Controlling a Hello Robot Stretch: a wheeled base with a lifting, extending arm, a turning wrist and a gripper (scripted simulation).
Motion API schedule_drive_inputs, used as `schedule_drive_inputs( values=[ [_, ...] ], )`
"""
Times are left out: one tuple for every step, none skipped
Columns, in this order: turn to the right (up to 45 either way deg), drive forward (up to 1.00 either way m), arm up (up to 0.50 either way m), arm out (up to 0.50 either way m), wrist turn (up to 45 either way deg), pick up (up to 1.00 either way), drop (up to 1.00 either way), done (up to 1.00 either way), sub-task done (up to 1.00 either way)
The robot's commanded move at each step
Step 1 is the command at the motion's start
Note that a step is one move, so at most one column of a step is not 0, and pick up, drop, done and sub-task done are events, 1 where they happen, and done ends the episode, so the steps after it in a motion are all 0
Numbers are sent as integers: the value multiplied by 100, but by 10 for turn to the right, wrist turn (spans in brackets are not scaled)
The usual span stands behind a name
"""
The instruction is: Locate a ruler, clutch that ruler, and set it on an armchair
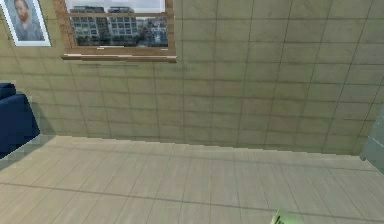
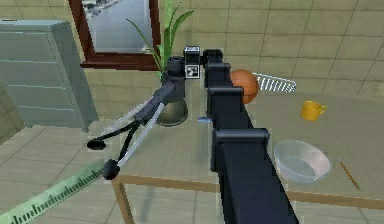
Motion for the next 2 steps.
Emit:
schedule_drive_inputs(
  values=[
    [0, 0, 0, -34, 0, 0, 0, 0, 0],
    [-450, 0, 0, 0, 0, 0, 0, 0, 0]
  ],
)
